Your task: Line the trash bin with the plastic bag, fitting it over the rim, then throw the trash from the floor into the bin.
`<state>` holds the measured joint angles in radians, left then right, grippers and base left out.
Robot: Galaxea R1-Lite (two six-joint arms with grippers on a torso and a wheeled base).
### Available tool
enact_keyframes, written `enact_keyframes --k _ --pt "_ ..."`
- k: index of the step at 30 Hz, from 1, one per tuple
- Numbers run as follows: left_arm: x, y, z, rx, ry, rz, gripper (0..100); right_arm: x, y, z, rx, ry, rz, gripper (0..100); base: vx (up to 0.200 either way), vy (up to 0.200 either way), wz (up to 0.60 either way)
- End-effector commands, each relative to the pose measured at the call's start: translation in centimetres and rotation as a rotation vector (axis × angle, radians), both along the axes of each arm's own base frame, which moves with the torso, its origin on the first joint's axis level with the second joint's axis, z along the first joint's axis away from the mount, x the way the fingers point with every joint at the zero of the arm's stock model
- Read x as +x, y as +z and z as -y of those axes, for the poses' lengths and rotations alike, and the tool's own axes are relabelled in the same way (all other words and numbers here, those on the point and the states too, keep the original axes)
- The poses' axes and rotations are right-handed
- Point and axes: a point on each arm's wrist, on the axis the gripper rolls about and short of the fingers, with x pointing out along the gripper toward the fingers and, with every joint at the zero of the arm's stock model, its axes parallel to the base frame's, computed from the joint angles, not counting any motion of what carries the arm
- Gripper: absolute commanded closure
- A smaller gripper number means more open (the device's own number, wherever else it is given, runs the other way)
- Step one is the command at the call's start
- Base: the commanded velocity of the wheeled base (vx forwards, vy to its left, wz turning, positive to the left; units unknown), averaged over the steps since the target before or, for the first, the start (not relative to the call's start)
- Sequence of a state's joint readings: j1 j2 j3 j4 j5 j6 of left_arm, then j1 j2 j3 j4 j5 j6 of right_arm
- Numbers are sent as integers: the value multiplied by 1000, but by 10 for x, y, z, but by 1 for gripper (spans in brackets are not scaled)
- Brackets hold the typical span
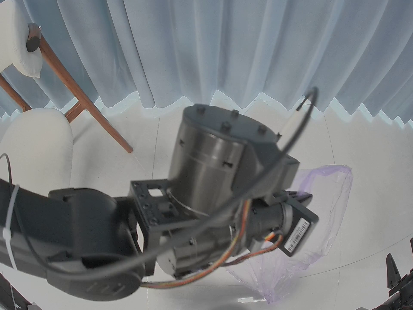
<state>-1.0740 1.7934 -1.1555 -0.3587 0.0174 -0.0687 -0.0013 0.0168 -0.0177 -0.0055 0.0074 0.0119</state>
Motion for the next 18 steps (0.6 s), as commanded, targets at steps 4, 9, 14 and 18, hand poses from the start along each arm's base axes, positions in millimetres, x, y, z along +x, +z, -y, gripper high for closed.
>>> enact_keyframes --k 4,9,14,18 --pt "66 -1 -52 129 101 185 100 0 -6 0 -9 1 -3 0 0 0 0" --pt "80 1 -73 148 94 213 100 0 -6 0 -20 9 -3 0 0 0 0" --pt "100 -1 -102 158 181 194 100 0 -6 0 -21 18 -3 0 0 0 0" --pt "116 -7 -126 160 207 168 100 0 -6 -1 -21 27 -3 0 0 0 0"
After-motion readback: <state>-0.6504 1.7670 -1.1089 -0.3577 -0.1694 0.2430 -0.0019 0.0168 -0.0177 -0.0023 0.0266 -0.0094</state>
